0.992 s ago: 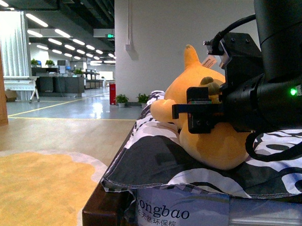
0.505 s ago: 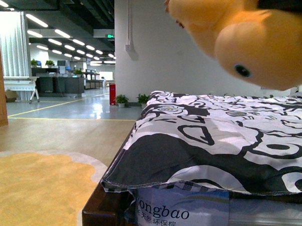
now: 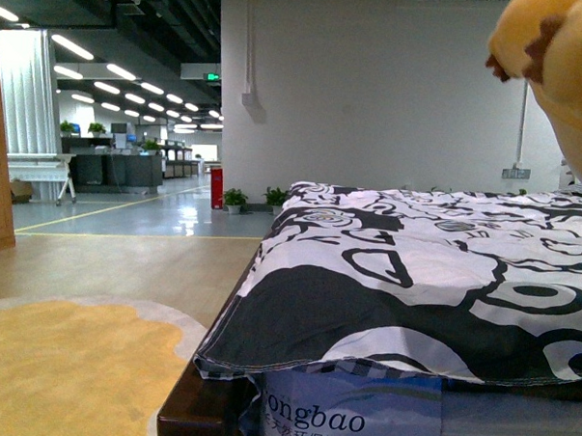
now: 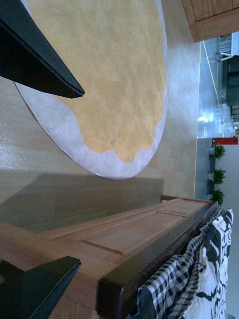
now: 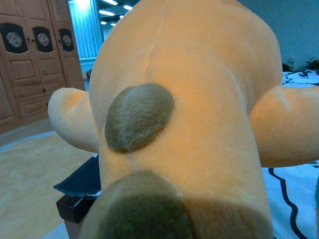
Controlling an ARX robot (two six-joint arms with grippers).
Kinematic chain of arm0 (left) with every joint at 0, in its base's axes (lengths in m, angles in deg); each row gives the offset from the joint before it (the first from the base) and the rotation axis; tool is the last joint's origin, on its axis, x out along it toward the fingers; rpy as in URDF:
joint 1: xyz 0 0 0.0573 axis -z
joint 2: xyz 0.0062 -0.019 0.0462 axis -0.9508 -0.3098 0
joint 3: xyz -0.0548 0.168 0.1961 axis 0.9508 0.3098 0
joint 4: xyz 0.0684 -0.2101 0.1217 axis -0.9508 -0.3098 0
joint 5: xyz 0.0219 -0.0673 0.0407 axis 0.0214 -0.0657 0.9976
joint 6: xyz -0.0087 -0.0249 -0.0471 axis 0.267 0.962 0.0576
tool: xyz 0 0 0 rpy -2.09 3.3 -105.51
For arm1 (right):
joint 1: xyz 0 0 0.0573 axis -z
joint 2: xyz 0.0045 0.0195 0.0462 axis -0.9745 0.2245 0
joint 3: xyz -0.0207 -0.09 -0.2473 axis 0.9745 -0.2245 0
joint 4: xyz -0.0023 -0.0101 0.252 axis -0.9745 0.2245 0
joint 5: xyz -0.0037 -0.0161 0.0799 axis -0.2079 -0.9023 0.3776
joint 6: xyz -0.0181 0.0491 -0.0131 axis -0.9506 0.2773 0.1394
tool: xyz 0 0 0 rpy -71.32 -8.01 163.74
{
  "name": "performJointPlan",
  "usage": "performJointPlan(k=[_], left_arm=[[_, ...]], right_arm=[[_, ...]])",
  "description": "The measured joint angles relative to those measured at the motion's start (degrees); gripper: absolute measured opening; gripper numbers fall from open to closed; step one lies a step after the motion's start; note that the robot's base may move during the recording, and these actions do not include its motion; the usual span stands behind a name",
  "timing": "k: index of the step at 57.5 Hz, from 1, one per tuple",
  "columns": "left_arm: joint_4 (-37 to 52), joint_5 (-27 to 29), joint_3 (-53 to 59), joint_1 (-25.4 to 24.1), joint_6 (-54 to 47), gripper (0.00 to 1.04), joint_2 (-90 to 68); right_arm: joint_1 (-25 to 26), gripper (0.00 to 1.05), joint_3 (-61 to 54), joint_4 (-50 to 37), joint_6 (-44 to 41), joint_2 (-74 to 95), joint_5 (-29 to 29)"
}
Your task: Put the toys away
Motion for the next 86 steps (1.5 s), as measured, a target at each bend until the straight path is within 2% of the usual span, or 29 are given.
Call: performJointPlan(k=[14, 22, 26, 34, 86], left_arm=[[0.0, 0.0, 0.0, 0.0, 0.0, 0.99, 0.0], [0.0, 0.0, 0.0, 0.0, 0.0, 0.99, 0.0], [0.0, 0.0, 0.0, 0.0, 0.0, 0.99, 0.0], [0.0, 0.0, 0.0, 0.0, 0.0, 0.99, 0.0], [0.0, 0.0, 0.0, 0.0, 0.0, 0.99, 0.0]], right_arm=[[0.8, 0.17, -7.8, 3.5, 0.3, -10.8, -3.3], [-1.8, 0.17, -13.1, 1.2, -1.3, -13.7, -8.8], [-3.1, 0.17, -15.7, -0.1, -2.2, -13.7, -9.5], [-2.8, 0.17, -18.8, -4.4, -2.3, -11.4, -8.7], [-2.6, 0.17, -19.3, -4.7, -2.3, -10.9, -8.5]])
